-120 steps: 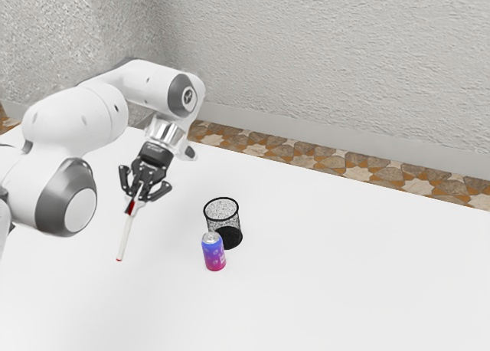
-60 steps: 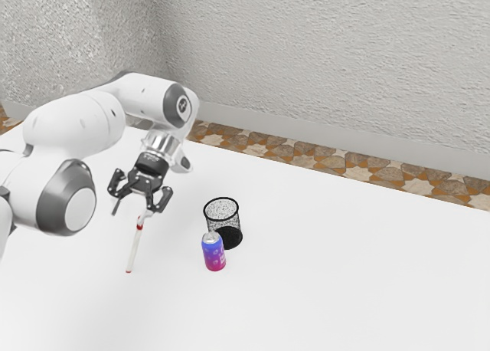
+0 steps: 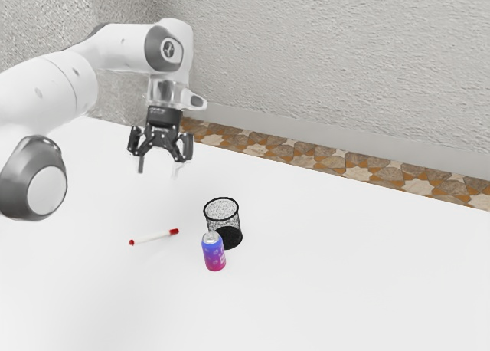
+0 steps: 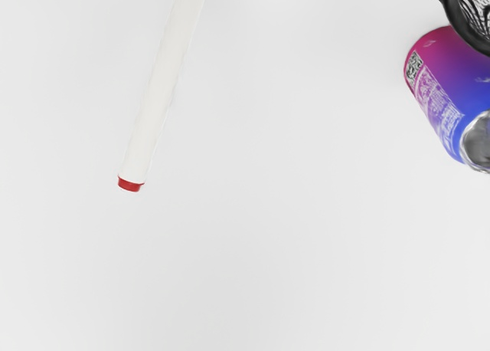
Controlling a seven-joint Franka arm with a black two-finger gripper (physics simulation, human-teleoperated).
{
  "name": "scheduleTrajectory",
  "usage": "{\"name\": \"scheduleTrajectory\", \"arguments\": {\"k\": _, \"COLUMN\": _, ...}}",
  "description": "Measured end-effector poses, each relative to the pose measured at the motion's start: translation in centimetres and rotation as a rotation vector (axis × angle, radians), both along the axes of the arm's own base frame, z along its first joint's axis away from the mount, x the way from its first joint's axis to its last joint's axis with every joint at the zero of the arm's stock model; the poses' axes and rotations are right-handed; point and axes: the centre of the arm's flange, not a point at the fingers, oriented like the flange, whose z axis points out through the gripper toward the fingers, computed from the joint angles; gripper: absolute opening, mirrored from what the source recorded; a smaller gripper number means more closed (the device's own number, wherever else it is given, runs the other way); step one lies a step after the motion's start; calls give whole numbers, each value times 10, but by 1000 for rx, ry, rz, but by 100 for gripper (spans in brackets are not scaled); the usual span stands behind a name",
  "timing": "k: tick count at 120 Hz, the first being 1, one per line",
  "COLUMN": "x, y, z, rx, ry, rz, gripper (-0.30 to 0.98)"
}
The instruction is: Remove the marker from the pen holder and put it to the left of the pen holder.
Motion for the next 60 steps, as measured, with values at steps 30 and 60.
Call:
{"name": "scheduleTrajectory", "arguments": {"k": 30, "x": -84, "y": -42, "z": 136, "rx": 67, "ry": -366, "rz": -115, "gripper": 68}}
{"name": "scheduleTrajectory", "arguments": {"k": 60, "x": -76, "y": -24, "z": 156, "rx": 94, "ry": -499, "rz": -102, "gripper": 68}}
